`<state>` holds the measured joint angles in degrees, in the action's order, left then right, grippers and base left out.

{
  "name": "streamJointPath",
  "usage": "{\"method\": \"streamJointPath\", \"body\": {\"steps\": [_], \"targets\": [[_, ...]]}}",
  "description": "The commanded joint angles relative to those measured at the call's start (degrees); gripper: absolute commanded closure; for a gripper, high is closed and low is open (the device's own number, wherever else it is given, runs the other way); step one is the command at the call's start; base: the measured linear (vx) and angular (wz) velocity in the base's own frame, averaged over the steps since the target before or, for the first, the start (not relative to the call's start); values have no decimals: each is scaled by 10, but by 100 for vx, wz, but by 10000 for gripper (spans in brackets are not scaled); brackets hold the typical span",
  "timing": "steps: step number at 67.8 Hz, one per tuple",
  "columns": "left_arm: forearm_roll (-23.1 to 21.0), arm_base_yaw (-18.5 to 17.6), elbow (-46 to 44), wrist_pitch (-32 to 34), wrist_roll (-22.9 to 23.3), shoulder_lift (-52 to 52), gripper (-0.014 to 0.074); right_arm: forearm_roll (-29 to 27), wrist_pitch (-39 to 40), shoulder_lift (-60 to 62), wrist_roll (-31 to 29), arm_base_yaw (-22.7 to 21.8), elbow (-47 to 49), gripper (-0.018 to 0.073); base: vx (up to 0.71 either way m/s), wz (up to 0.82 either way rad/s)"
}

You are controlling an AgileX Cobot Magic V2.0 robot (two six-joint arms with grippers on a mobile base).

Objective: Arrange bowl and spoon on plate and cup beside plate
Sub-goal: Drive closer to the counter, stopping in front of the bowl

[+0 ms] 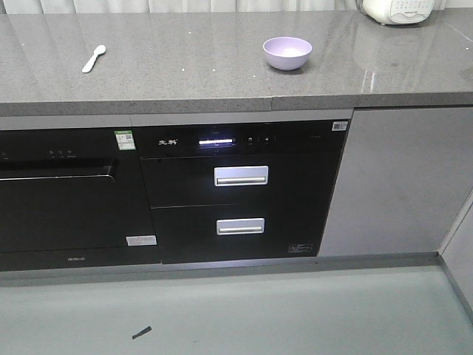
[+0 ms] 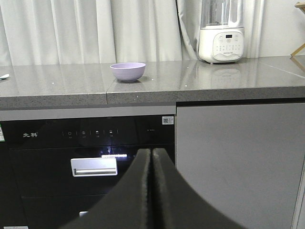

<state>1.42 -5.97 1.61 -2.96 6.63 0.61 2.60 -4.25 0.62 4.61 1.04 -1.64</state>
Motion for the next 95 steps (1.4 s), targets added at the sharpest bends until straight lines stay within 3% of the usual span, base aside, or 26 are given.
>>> {"method": "streamJointPath", "body": {"steps": [1, 95], "targets": [[-5, 3, -14, 46, 3, 4, 603, 1, 43, 8, -4, -3, -1, 560, 13, 0], [-5, 3, -14, 46, 3, 4, 603, 1, 43, 8, -4, -3, -1, 560, 13, -4]]}}
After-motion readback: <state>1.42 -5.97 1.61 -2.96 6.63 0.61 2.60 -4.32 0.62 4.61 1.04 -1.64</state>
